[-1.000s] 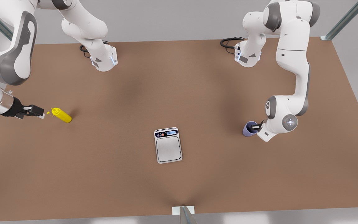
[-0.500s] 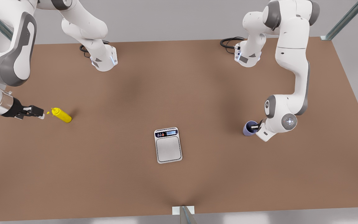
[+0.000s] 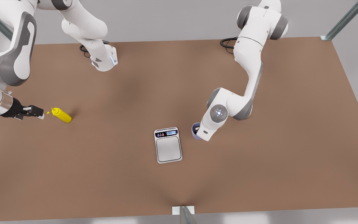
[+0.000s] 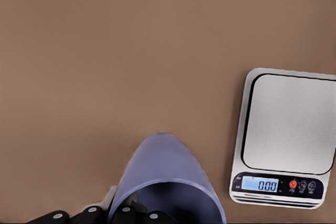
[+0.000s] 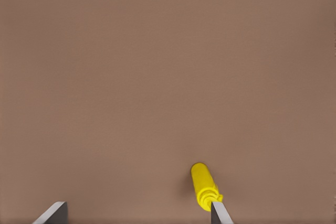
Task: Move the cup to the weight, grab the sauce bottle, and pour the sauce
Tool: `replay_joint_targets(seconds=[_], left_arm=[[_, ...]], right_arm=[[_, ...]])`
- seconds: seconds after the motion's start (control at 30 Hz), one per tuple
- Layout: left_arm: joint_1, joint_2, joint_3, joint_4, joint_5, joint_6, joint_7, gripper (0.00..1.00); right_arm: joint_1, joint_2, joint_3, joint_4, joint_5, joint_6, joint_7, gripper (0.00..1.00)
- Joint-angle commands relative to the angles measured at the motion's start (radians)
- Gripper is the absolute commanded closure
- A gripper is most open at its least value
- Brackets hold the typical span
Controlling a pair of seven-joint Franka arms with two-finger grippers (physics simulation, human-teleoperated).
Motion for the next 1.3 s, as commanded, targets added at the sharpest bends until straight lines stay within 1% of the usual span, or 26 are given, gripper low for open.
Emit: replay_joint_targets(seconds=[0.0,0.03,0.1,0.17,0.27,0.3,0.37,0.73,0.83,0.87,0.9,0.93,0.97,1.03,1.07,1.1,1.17,1.2,1.27], left_arm=[[-0.004,0.016,0.0,0.027,-0.109,0.0,-0.001,0.79],[-0.027,0.06,0.0,0.09,-0.114,0.0,-0.035,0.79],[-0.046,0.106,0.0,0.164,-0.114,0.005,-0.075,0.79],[-0.047,0.139,0.0,0.227,-0.116,0.02,-0.087,0.79],[-0.06,0.246,0.008,0.383,-0.149,0.022,-0.106,0.79],[-0.061,0.266,0.011,0.411,-0.149,0.025,-0.109,0.79],[-0.061,0.28,0.009,0.417,-0.151,0.048,-0.11,0.79],[-0.075,0.327,0.002,0.414,-0.171,0.143,-0.11,0.78],[-0.074,0.336,0.0,0.414,-0.172,0.152,-0.109,0.66],[-0.074,0.336,0.0,0.414,-0.172,0.153,-0.109,0.56],[-0.072,0.336,0.0,0.414,-0.172,0.153,-0.11,0.54],[-0.074,0.336,0.0,0.414,-0.172,0.152,-0.112,0.49],[-0.074,0.336,0.0,0.414,-0.172,0.153,-0.112,0.46],[-0.074,0.336,0.0,0.414,-0.172,0.153,-0.112,0.45],[-0.074,0.336,0.0,0.414,-0.172,0.153,-0.112,0.4],[-0.074,0.336,0.0,0.414,-0.172,0.152,-0.112,0.31],[-0.074,0.333,-0.001,0.414,-0.185,0.15,-0.122,0.07],[-0.074,0.332,-0.001,0.414,-0.192,0.15,-0.129,0.01],[-0.075,0.33,-0.004,0.414,-0.194,0.15,-0.165,0.0]], right_arm=[[0.0,0.0,0.0,0.0,0.0,0.001,0.0,0.0],[-0.001,0.0,0.0,0.0,0.0,0.001,0.0,0.0],[-0.001,0.003,0.0,0.0,0.0,0.003,0.0,0.0],[0.0,0.008,0.0,0.002,0.002,0.012,0.0,0.0],[0.0,0.02,0.002,0.015,0.002,0.011,0.0,0.0],[0.002,0.021,0.002,0.017,0.003,0.011,0.0,0.0],[0.003,0.031,0.0,0.043,0.0,0.009,0.003,0.0],[0.002,0.028,0.0,0.04,-0.002,-0.006,0.008,0.0],[0.003,0.028,0.0,0.041,-0.002,-0.006,0.009,0.0],[0.002,0.028,0.0,0.04,-0.002,-0.006,0.006,0.0],[0.003,0.028,0.0,0.04,-0.002,-0.012,0.008,0.0],[0.003,0.028,0.0,0.04,-0.003,-0.012,0.009,0.0],[0.003,0.028,0.0,0.041,-0.002,-0.012,0.009,0.0],[0.006,0.028,0.0,0.041,-0.003,-0.012,0.014,0.0],[0.006,0.028,0.002,0.041,-0.002,-0.012,0.014,0.0],[0.006,0.028,0.002,0.043,-0.002,-0.012,0.014,0.0],[0.008,0.028,0.002,0.043,-0.002,-0.012,0.014,0.0],[0.006,0.028,0.002,0.043,-0.002,-0.012,0.014,0.0],[0.006,0.028,0.002,0.041,-0.002,-0.012,0.014,0.0]])
